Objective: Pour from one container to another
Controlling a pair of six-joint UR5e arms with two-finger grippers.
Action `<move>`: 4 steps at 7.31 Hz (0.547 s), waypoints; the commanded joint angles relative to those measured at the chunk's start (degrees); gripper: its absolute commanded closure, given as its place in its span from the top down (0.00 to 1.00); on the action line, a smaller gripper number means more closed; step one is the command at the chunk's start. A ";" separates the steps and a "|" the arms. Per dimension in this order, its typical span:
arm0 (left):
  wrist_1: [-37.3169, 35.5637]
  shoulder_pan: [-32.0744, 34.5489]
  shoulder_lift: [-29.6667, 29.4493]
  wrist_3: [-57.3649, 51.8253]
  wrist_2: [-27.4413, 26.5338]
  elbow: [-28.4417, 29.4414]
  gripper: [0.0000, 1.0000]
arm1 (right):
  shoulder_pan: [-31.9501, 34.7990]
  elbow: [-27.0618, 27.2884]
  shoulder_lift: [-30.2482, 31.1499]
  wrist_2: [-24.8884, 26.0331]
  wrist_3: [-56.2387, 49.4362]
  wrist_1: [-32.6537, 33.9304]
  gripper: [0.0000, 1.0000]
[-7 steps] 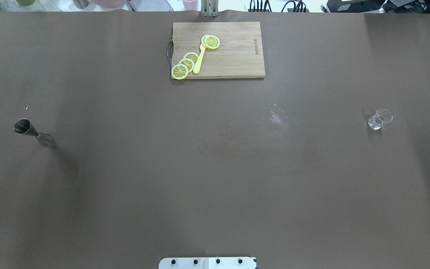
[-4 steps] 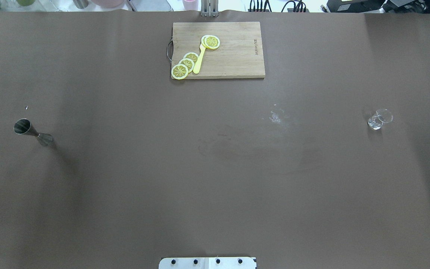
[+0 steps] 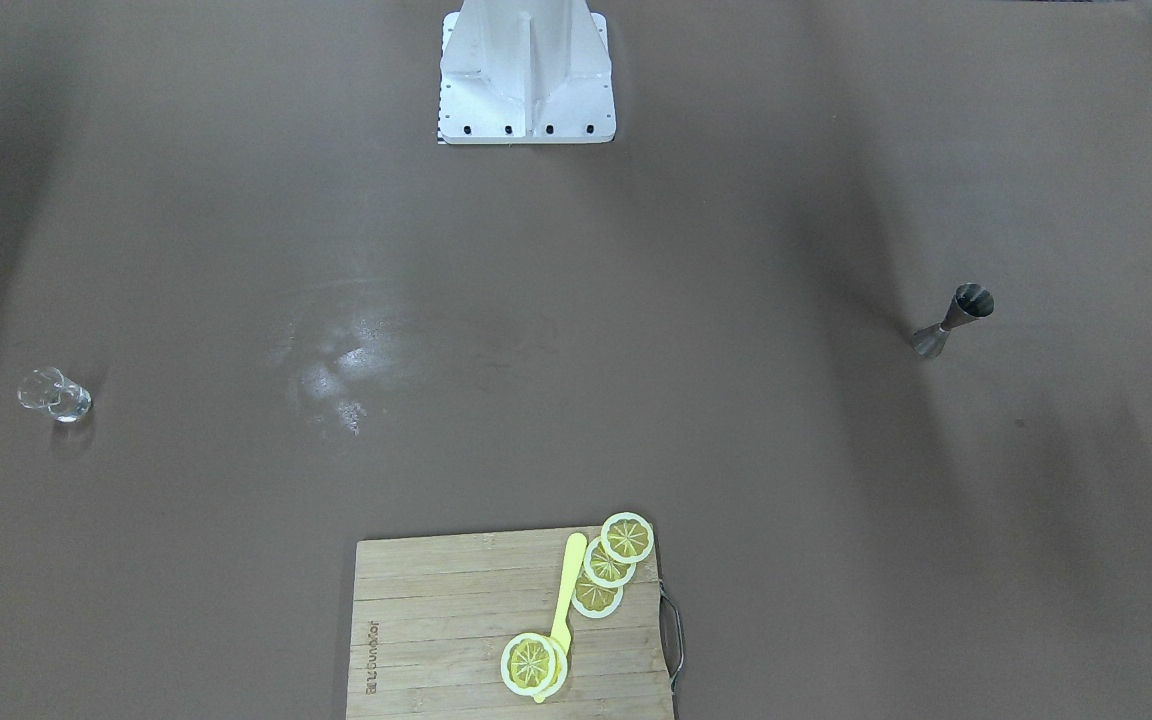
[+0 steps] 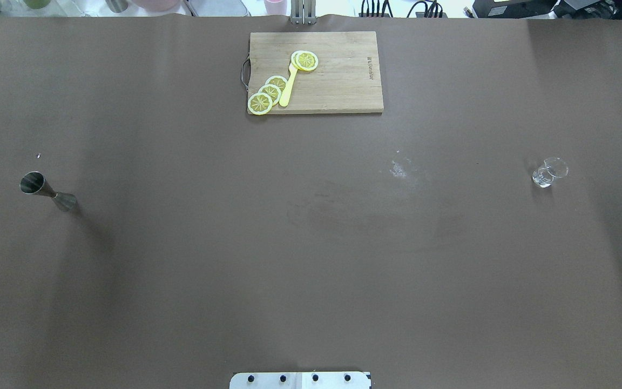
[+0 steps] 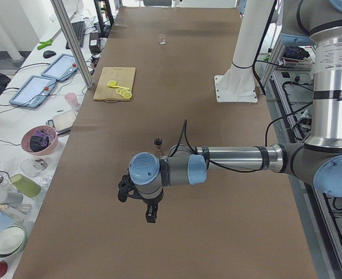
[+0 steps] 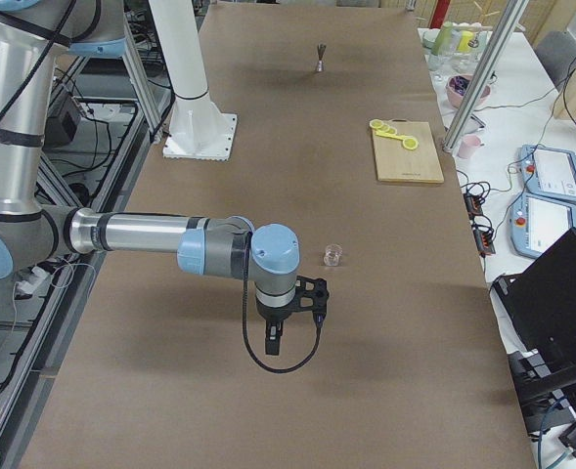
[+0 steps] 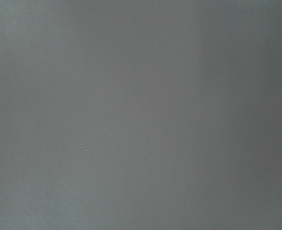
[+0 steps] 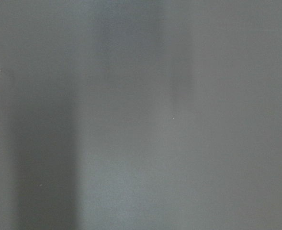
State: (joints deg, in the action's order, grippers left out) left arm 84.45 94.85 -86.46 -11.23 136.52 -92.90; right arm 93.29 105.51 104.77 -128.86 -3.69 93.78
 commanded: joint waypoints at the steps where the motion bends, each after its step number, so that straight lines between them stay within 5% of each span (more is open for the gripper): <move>1: -0.25 -0.01 -0.64 1.63 -0.03 -0.27 0.98 | 0.05 -0.30 0.00 0.01 0.00 0.00 1.00; 4: -0.25 -0.10 -0.90 9.28 -0.29 -2.99 0.98 | 0.05 -0.39 0.00 0.01 0.00 0.00 1.00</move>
State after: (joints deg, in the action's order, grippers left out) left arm 84.26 94.76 -87.30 -4.50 136.29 -94.84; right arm 93.34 105.15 104.76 -128.85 -3.69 93.78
